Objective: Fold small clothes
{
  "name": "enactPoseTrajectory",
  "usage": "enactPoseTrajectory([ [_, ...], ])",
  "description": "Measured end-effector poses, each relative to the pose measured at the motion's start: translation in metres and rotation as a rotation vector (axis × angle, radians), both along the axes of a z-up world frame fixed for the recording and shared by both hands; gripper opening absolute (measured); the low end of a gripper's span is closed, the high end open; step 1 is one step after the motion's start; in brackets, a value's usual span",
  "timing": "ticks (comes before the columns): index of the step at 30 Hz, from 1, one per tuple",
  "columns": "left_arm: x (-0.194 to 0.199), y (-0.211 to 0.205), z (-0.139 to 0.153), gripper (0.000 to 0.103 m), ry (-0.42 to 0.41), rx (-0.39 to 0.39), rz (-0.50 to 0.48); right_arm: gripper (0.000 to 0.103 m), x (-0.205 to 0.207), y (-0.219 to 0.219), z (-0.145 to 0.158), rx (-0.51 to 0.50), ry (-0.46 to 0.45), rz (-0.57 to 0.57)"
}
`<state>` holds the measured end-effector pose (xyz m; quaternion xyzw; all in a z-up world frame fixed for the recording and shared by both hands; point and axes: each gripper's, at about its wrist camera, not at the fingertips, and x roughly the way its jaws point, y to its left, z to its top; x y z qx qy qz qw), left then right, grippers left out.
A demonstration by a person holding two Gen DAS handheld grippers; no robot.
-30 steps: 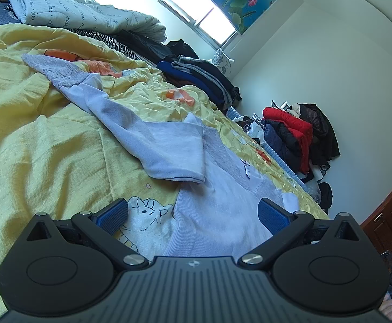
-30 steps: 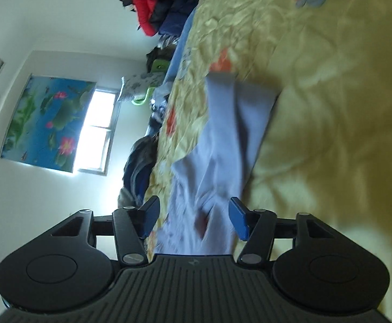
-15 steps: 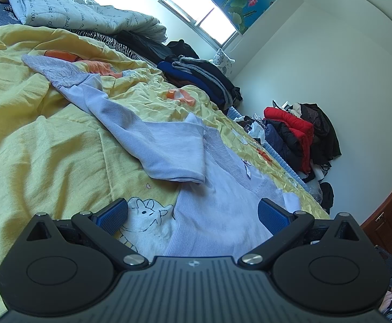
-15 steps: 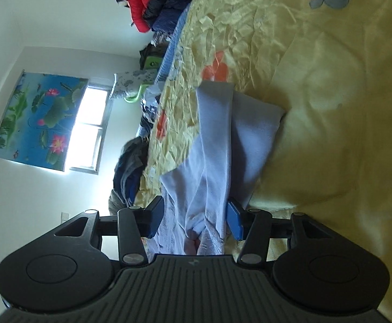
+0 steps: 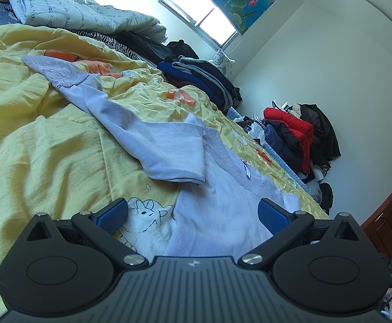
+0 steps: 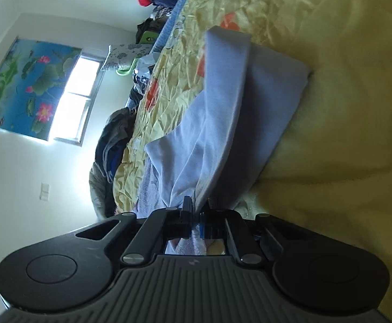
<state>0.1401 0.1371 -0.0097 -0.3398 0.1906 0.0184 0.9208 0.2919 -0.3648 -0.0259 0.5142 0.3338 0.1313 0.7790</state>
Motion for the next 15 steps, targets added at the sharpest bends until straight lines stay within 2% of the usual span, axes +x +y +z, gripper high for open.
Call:
enactPoseTrajectory([
  [3,0.0,0.0,0.0,0.103,0.0,0.0,0.0,0.009,-0.002,0.008,0.013,-0.012,-0.053,0.018],
  [5,0.0,0.0,0.0,0.103,-0.001,0.0,0.0,0.009,-0.005,0.02,0.034,-0.006,-0.123,0.054],
  [6,0.0,0.0,0.0,0.103,-0.001,-0.001,0.0,0.009,-0.01,0.029,0.047,-0.003,-0.169,0.098],
  [8,0.0,0.001,0.0,0.103,-0.004,-0.004,0.0,0.009,-0.022,0.06,0.07,0.009,-0.238,0.266],
  [10,0.0,0.002,0.0,0.103,-0.008,-0.008,0.001,0.009,-0.039,0.1,0.077,-0.037,-0.221,0.467],
  [12,0.0,0.003,0.0,0.103,-0.012,-0.012,0.002,0.009,-0.058,0.135,0.066,-0.096,-0.156,0.628],
  [15,-0.001,0.004,-0.001,0.103,-0.017,-0.016,0.001,0.01,-0.072,0.162,0.038,-0.105,-0.06,0.72],
])
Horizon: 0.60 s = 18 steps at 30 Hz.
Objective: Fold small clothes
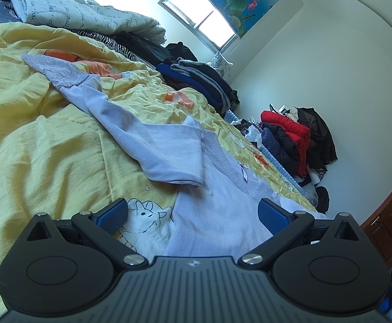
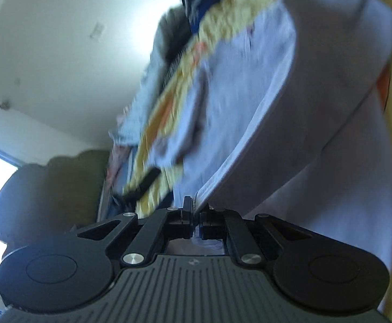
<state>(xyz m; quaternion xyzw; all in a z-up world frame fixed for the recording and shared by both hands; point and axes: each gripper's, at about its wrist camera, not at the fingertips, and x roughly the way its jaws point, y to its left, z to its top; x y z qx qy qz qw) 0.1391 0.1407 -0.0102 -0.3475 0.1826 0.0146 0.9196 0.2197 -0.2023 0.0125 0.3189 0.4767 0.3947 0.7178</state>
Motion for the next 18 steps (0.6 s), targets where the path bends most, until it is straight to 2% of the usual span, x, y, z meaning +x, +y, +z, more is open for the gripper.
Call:
enactPoseTrajectory([
  [1,0.0,0.0,0.0,0.103,0.0,0.0,0.0,0.014,-0.002,0.004,-0.005,-0.008,0.022,0.001],
  [3,0.0,0.0,0.0,0.103,0.001,0.001,0.0,0.016,-0.008,0.01,-0.006,-0.006,0.013,-0.001],
  [4,0.0,0.0,0.0,0.103,0.001,0.001,0.0,0.023,-0.009,0.012,-0.006,-0.002,0.012,0.011],
  [5,0.0,0.0,0.0,0.103,0.002,0.002,0.0,0.04,-0.01,0.015,-0.004,-0.016,0.021,0.019],
  [7,0.0,0.0,-0.001,0.103,0.0,0.001,0.001,0.055,-0.012,0.017,-0.003,-0.049,0.027,0.041],
  [11,0.0,0.0,-0.001,0.103,-0.003,-0.001,0.001,0.053,-0.015,0.007,-0.002,-0.004,0.062,0.063],
  [18,0.0,-0.001,0.0,0.103,0.004,0.004,0.001,0.054,-0.006,-0.032,-0.009,0.148,0.15,-0.055],
])
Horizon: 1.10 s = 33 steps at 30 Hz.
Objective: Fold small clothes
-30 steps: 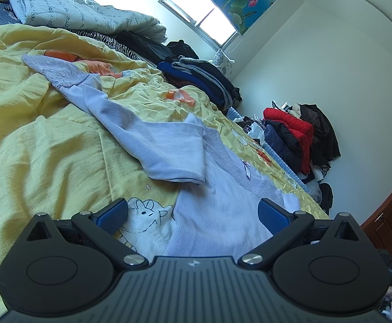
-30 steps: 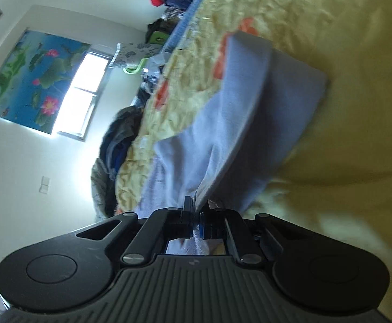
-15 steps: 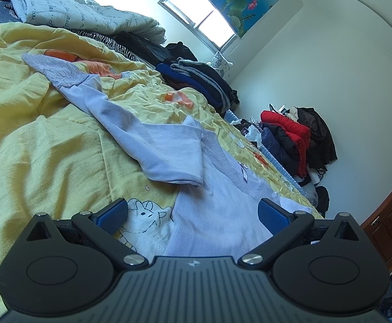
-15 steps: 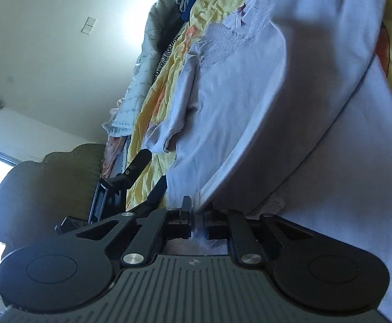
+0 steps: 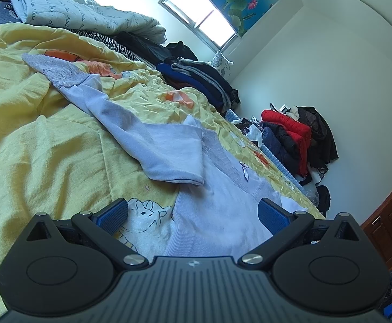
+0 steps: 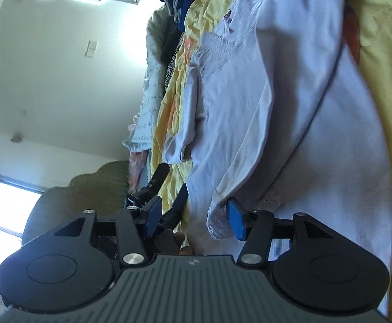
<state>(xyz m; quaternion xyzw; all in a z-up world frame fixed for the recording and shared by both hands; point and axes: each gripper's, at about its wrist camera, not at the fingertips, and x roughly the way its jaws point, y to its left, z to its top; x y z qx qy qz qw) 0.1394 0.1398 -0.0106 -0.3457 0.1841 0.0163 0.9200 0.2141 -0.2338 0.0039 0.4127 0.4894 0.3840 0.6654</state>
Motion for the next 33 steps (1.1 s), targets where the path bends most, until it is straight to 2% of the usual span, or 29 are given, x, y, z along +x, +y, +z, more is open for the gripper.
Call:
enactPoseTrajectory([
  [2,0.0,-0.004,0.004,0.103,0.031,0.028,-0.004,0.058,0.003,-0.001,-0.003,0.012,0.023,-0.004],
  [4,-0.004,-0.012,0.016,0.103,0.052,0.117,-0.012,0.064,0.006,0.003,-0.006,-0.006,0.044,0.004],
  [6,-0.017,-0.021,0.03,0.103,0.012,0.225,-0.01,0.064,0.008,0.018,-0.007,0.014,0.086,0.05],
  [8,-0.033,-0.024,0.044,0.103,-0.034,0.318,0.012,0.074,0.009,0.044,-0.003,0.104,0.124,0.148],
  [9,-0.04,-0.023,0.049,0.103,-0.044,0.354,0.031,0.076,0.008,0.055,0.003,0.118,0.127,0.193],
  [12,-0.054,-0.01,0.061,0.103,-0.029,0.381,0.049,0.076,0.008,0.059,0.017,0.157,0.102,0.225],
  [16,-0.067,-0.003,0.066,0.103,-0.011,0.296,-0.058,0.079,0.011,0.021,0.011,0.108,0.103,0.106],
  [19,-0.064,-0.022,0.061,0.103,0.021,0.237,-0.25,0.079,0.003,-0.003,-0.001,0.075,0.131,0.038],
  [21,-0.06,-0.03,0.053,0.103,0.05,0.119,-0.363,0.079,-0.004,-0.013,-0.011,0.067,0.16,-0.001],
  [22,-0.058,-0.029,0.049,0.103,0.06,0.053,-0.39,0.078,-0.007,-0.015,-0.016,0.059,0.173,-0.01],
  [24,-0.056,-0.018,0.039,0.103,0.085,-0.117,-0.345,0.075,-0.014,-0.011,-0.024,0.028,0.181,-0.003],
  [26,-0.056,-0.004,0.022,0.103,0.125,-0.326,-0.272,0.06,-0.016,0.002,-0.026,-0.053,0.162,0.02],
  [28,-0.056,0.006,0.008,0.103,0.164,-0.471,-0.226,0.049,-0.017,0.013,-0.025,-0.137,0.144,0.032],
  [30,-0.059,0.01,0.003,0.103,0.175,-0.522,-0.198,0.048,-0.019,0.024,-0.028,-0.15,0.145,0.045],
  [33,-0.064,0.011,0.003,0.103,0.181,-0.548,-0.183,0.048,-0.019,0.041,-0.028,-0.171,0.139,0.059],
])
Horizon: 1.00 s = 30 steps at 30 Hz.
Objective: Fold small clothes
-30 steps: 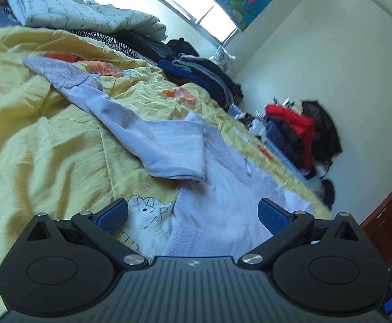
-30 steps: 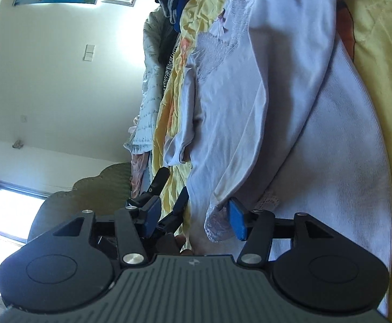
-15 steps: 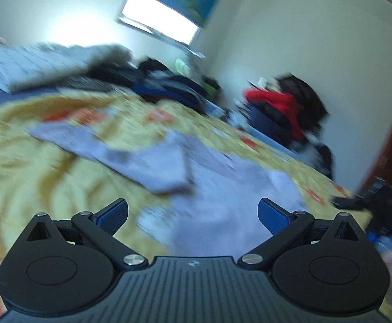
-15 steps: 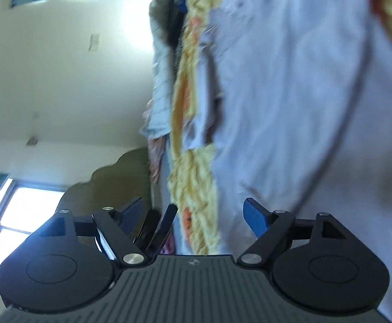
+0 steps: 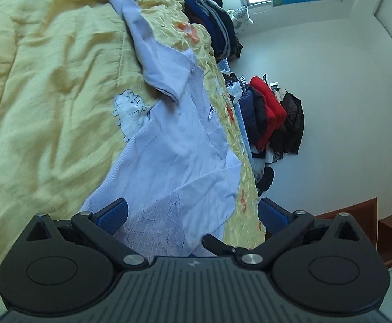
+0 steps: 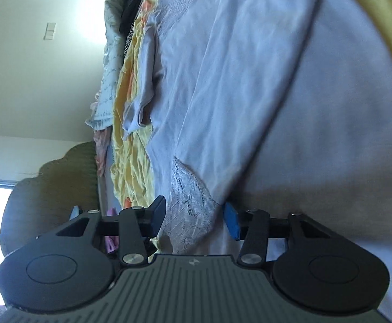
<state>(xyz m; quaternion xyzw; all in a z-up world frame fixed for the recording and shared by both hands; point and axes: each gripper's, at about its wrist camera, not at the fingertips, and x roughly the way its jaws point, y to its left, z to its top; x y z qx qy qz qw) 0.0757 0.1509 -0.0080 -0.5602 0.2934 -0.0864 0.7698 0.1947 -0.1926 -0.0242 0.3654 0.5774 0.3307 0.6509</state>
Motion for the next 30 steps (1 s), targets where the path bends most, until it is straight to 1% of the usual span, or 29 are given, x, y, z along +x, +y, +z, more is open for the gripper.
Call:
enactPoseTrajectory([
  [3,-0.005,-0.001,-0.001,0.103,0.011,-0.041,-0.004,0.048,0.002,0.015,0.002,-0.002,-0.006,0.011],
  [4,-0.006,-0.002,-0.001,0.103,0.017,-0.048,-0.009,0.046,0.003,0.018,0.001,0.002,-0.01,0.013],
  [6,-0.008,-0.005,-0.002,0.103,0.027,-0.044,-0.02,0.028,0.003,0.021,0.0,-0.006,-0.016,0.015],
  [7,-0.007,-0.006,-0.003,0.103,0.033,-0.046,-0.026,0.009,0.004,0.02,-0.001,0.003,-0.011,0.005],
  [11,-0.006,-0.011,-0.006,0.103,0.049,-0.045,-0.025,0.01,0.004,0.014,0.003,0.112,-0.014,-0.02],
  [13,-0.003,-0.015,-0.007,0.103,0.053,-0.06,-0.033,0.01,0.005,0.012,0.006,0.167,-0.004,-0.027],
  [15,0.002,-0.02,-0.008,0.103,0.05,-0.077,-0.038,0.01,0.007,0.01,0.007,0.243,0.015,-0.048],
  [17,0.007,-0.025,-0.008,0.103,0.044,-0.096,-0.045,0.01,0.011,0.007,0.006,0.327,0.054,-0.07],
  [19,0.012,-0.028,-0.009,0.103,0.035,-0.136,-0.032,0.01,0.013,0.004,0.004,0.425,0.107,-0.086],
  [21,0.017,-0.029,-0.012,0.103,0.018,-0.205,0.004,0.01,0.014,0.002,0.005,0.504,0.13,-0.092],
  [22,0.021,-0.03,-0.013,0.103,0.002,-0.245,0.02,0.011,0.015,0.001,0.006,0.52,0.128,-0.092],
  [23,0.027,-0.031,-0.015,0.103,-0.015,-0.276,0.024,0.011,0.016,0.0,0.006,0.509,0.124,-0.096],
  [25,0.036,-0.033,-0.018,0.103,-0.019,-0.318,0.03,0.011,0.016,-0.004,0.002,0.492,0.13,-0.108],
  [26,0.041,-0.035,-0.019,0.103,-0.016,-0.317,0.033,0.011,0.016,-0.006,-0.002,0.471,0.135,-0.116],
  [27,0.044,-0.036,-0.019,0.103,0.002,-0.295,0.034,0.011,0.016,-0.008,-0.005,0.458,0.141,-0.12],
  [29,0.05,-0.039,-0.022,0.102,0.064,-0.248,0.038,0.014,0.013,-0.01,-0.009,0.451,0.146,-0.112],
  [30,0.051,-0.04,-0.023,0.092,0.08,-0.23,0.035,0.014,0.011,-0.01,-0.01,0.438,0.14,-0.101],
])
